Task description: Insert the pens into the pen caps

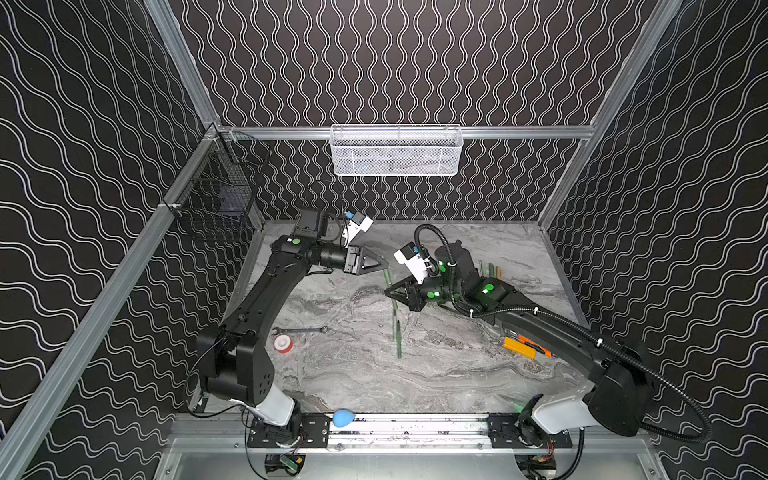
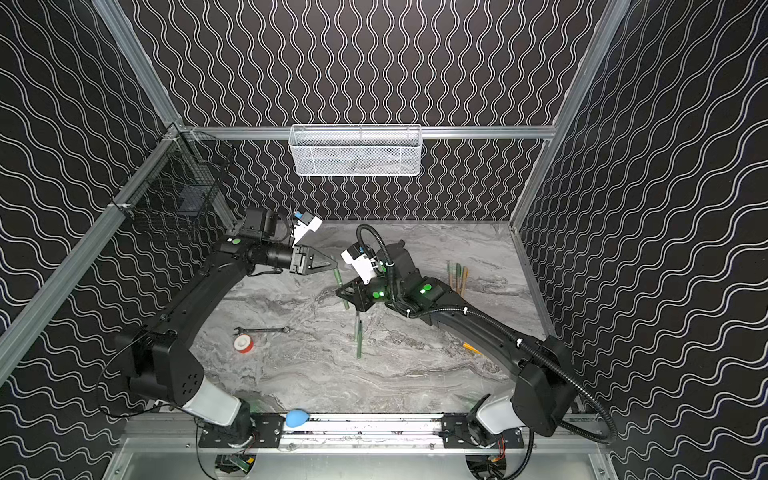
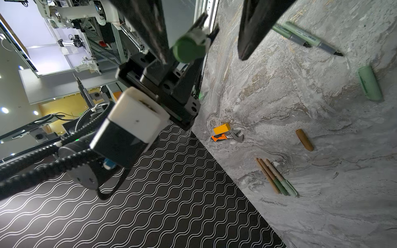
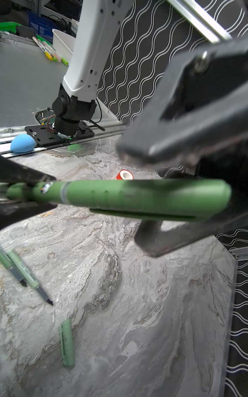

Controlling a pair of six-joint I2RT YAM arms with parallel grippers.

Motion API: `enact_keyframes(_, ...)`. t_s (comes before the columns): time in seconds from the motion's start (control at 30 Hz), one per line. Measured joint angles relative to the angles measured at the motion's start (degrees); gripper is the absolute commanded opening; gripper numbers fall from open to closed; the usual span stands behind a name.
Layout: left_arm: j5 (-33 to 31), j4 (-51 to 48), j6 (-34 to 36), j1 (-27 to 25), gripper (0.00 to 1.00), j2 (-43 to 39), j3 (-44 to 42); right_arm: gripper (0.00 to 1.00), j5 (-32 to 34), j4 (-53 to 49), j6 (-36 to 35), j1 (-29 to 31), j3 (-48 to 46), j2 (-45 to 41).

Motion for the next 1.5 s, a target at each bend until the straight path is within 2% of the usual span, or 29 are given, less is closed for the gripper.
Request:
enact_keyframes(0.13,-0.17,-0.13,0.02,0.00,0.44,0.57,0.57,0.04,-0.15,-0.52,-0.39,0.11,0.44,0.31)
enact_keyframes(0.3,0.39,-0.09,0.02,-0.07,0.27,0.48,0.17,0.04,0.07,-1.60,-0.42,0.17,0.46,0.48)
enact_keyframes(0.6,0.94,0.26,0.20,-0.07,0.12,-0.20,-0.98,0.04,0.24,-2.99,-0.35,0.48,1.25,0.98)
enact_keyframes(0.7,0.92,0.35,0.22,-0.13,0.00,-0.57,-1.64,0.02,0.37,-3.80,-0.33,0.59,1.53,1.03)
enact_keyframes(1.03,0.35,3.23,1.27,-0.96,0.00,-2.84,-4.55,0.00,1.20,-4.35,0.70,0.92,1.77,0.98)
enact_keyframes(1.47,-0.28,7.04,1.88,-2.14,0.00,-3.63,-5.27,0.00,2.16,-14.27,-3.56,0.35,9.46,3.76)
enact_keyframes(1.5,-0.26,7.04,1.86,-2.14,0.07,-3.63,-5.27,0.00,2.12,-14.10,-3.56,0.31,9.07,3.54)
